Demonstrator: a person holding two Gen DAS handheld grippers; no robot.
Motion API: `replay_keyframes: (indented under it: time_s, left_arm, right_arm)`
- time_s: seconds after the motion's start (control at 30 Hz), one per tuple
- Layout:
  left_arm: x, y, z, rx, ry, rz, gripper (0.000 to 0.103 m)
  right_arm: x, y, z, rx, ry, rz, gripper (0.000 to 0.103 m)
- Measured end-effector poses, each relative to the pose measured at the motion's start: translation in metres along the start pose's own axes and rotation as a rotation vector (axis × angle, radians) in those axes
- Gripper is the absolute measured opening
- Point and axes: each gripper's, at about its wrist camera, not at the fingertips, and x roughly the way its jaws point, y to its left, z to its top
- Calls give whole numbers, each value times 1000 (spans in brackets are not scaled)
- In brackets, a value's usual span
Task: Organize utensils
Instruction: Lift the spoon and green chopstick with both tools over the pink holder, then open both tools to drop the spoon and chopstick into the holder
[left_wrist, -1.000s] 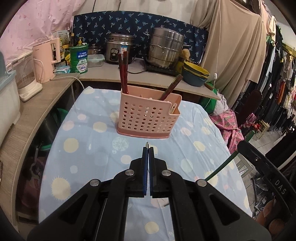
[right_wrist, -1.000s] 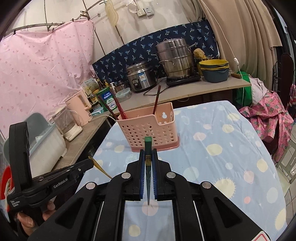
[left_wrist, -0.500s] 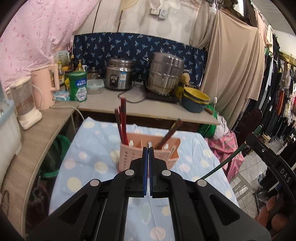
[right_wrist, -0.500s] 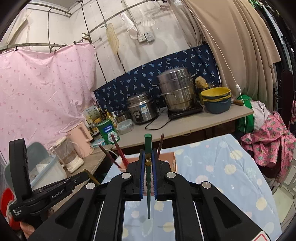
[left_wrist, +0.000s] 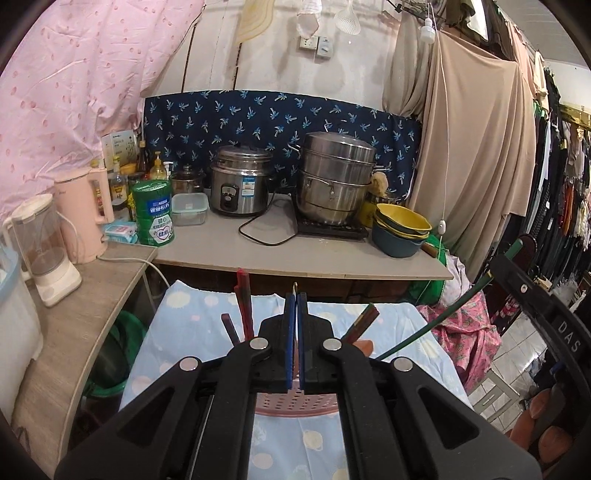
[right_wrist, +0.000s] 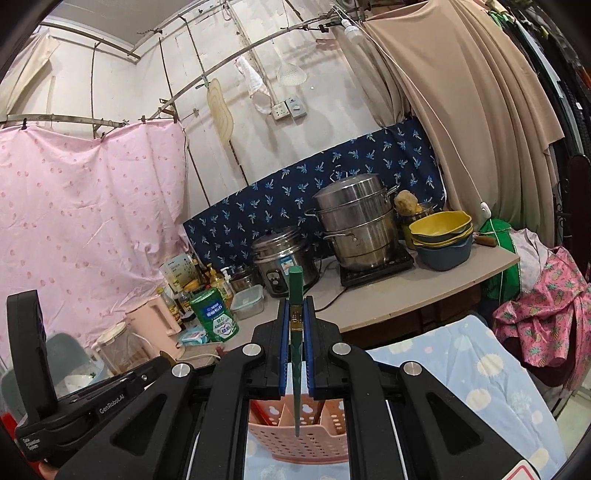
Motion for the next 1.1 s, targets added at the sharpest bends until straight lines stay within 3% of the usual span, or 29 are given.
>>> replay_keyframes:
  time_s: [0.2, 0.43, 0.93, 1.03, 1.1]
  left_arm:
    - [21, 6, -6, 0, 35, 17, 1]
    - [43, 16, -14, -7, 75, 42, 1]
    - [57, 16, -22, 0, 92, 72, 2]
    - [56, 14, -23, 6, 91, 78, 7]
    - [56, 13, -22, 7, 89, 79, 16]
  right_arm:
    - [29, 0, 2, 7, 4, -1, 7]
    - [57, -4, -18, 1, 68, -18, 7]
    - [78, -13, -45, -3, 151, -21, 8]
    - [76, -13, -47, -5, 154, -26, 19]
    - [76, -14, -49, -2, 160, -26, 19]
